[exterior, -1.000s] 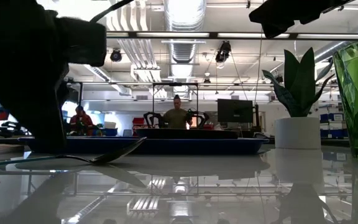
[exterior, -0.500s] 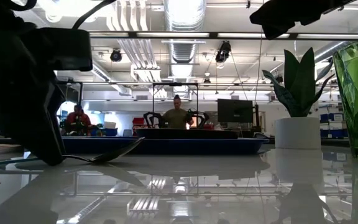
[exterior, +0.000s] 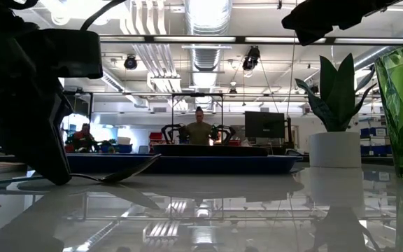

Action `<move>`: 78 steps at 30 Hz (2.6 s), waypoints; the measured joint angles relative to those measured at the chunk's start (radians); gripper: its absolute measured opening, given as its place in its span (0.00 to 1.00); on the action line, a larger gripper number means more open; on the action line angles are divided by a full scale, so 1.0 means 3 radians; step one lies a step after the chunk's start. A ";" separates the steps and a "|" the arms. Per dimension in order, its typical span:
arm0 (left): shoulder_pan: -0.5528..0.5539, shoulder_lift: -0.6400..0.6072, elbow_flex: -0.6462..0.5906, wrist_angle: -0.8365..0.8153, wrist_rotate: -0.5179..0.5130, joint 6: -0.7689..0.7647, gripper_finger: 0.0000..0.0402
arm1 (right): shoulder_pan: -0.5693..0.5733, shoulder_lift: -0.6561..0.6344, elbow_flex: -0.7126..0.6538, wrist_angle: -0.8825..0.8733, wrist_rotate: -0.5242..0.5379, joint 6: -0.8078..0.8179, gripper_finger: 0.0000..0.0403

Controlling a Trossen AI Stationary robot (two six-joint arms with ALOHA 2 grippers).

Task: Pick and place plate/cup/fork/spoon on tray
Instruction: Put the blue spoon to the left of the black plate on the blue serving tray

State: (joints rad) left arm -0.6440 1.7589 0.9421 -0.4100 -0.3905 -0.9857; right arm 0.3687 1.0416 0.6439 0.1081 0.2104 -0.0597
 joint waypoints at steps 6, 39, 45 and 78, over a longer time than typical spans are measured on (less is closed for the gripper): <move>-0.0015 -0.0192 0.0081 -0.0011 0.0004 -0.0001 0.00 | 0.0000 0.0000 0.0001 -0.0005 -0.0001 0.0002 0.02; 0.2008 -0.1258 -0.0102 -0.1368 -0.0726 -0.1302 0.00 | 0.0001 -0.0471 -0.0057 -0.0625 -0.0003 0.0206 0.02; 0.2189 -0.1254 -0.0425 -0.1367 -0.0676 -0.1571 0.00 | 0.0001 -0.0603 -0.0139 -0.0623 -0.0004 0.0200 0.02; 0.2434 -0.0669 -0.0481 -0.0665 -0.0633 -0.1461 0.00 | 0.0000 -0.0762 -0.0184 -0.0622 -0.0001 0.0139 0.02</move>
State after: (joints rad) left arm 0.0862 1.5581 0.7977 -0.6094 -0.5804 -1.4239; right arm 0.3687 0.8131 0.5888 -0.0784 0.2100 -0.0181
